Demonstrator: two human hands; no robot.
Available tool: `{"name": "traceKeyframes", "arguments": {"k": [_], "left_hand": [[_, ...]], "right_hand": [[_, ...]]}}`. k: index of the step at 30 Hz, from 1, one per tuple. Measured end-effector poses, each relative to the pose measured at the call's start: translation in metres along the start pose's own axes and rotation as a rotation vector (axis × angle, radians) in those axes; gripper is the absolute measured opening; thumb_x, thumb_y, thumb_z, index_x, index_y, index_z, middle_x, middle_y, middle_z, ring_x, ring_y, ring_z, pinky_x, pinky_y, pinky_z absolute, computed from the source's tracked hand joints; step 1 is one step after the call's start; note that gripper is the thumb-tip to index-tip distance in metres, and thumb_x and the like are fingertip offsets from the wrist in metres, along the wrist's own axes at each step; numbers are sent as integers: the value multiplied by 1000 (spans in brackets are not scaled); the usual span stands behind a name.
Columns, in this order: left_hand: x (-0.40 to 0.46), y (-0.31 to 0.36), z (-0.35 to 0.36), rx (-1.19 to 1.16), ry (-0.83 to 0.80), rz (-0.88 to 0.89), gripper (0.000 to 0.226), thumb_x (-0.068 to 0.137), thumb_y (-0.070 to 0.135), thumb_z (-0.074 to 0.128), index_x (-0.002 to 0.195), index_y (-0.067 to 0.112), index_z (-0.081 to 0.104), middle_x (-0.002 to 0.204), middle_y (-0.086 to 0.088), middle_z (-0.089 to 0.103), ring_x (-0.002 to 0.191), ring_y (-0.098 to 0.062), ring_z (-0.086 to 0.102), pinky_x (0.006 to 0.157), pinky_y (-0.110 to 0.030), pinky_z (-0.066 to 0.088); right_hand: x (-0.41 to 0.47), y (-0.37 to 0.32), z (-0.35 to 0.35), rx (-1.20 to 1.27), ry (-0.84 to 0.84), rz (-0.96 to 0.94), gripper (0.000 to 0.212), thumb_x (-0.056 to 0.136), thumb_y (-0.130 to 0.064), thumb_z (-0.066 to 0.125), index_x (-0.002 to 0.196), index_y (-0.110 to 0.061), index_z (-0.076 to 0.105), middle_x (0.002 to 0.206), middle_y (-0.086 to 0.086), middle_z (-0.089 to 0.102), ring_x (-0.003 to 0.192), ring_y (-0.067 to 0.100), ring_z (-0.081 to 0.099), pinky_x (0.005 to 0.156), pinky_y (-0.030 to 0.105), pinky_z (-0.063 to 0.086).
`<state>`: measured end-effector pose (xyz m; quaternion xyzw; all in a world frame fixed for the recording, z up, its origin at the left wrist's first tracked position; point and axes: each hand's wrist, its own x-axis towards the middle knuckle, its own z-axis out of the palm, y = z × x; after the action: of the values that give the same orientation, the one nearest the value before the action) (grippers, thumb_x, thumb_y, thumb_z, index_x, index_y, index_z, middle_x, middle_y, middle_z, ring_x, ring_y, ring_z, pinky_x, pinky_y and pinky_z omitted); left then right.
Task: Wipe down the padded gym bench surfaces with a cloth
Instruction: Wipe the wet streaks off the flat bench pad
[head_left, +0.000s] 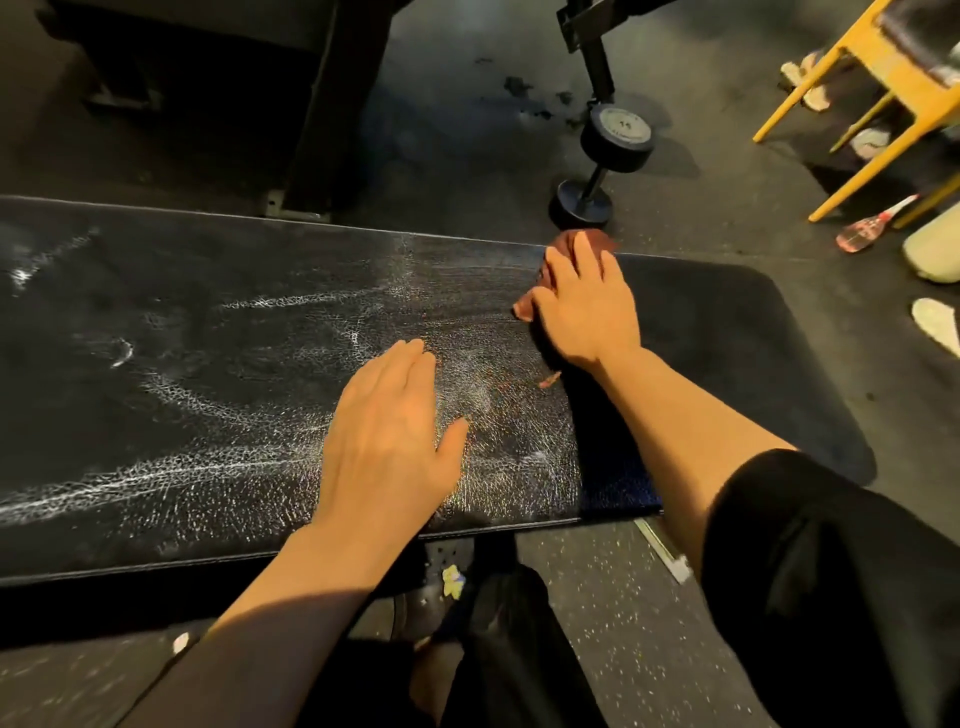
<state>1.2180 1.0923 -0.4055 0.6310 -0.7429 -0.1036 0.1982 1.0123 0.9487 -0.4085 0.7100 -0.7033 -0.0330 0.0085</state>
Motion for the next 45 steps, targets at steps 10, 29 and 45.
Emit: {"name": "traceKeyframes", "arguments": {"k": [10,29,45], "left_hand": [[0,-4,-1,14,-8,-8,64,74,27,77,124,-5,55,131,-20,55,124,-35,50,109,-40,31],[-4,6,2,24,-13,33,64,78,31,72,128,-5,54,134,-19,54,128,-32,48,110,-45,34],[7,24,12,-18,-26,31,61,77,24,74,126,-5,54,134,-20,53,127,-35,48,110,-44,28]], "right_hand": [[-12,-91,-12,153,186,-462,36,93,-26,47,129,-17,50,145,5,42,131,30,38,103,47,35],[-13,-39,-8,178,229,-386,39,91,-23,38,120,-12,63,126,14,53,106,37,48,91,48,42],[-75,-36,-15,537,236,8,40,100,-35,36,136,-25,51,153,10,32,134,29,35,108,42,30]]}}
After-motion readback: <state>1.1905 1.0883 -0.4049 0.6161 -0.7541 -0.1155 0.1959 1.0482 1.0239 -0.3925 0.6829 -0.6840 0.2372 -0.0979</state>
